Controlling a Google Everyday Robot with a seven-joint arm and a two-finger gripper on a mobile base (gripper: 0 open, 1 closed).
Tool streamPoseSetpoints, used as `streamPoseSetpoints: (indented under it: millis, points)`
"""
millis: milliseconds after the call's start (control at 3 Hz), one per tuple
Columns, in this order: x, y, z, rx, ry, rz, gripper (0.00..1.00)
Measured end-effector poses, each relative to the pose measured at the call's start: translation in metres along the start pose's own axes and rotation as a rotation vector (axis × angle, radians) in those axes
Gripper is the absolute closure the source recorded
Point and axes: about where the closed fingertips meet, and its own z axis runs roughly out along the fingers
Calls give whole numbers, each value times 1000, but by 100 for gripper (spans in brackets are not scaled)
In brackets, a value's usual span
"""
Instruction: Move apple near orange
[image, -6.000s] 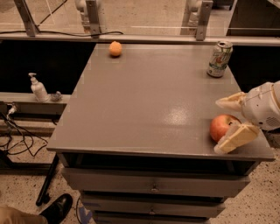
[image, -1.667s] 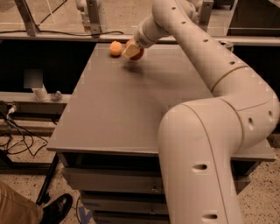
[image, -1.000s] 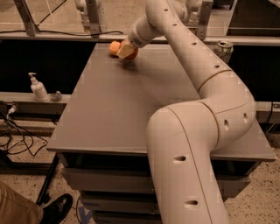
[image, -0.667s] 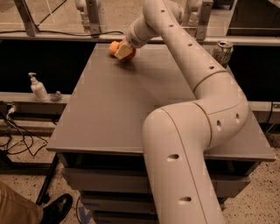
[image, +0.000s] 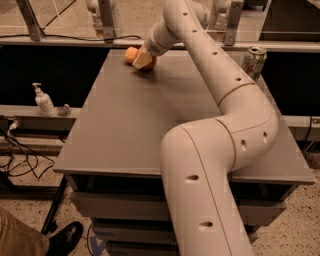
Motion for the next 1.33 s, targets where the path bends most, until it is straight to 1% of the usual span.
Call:
streamPoseSetpoints:
  millis: [333,667,1000,1333]
  points:
    - [3,0,2,-5,6,-5,13]
    - [9,-1,1,-12,7,-6,0]
    - [7,-3,-6,-13,-3,-11,0]
    - [11,-7,-34,-20,-35,5,0]
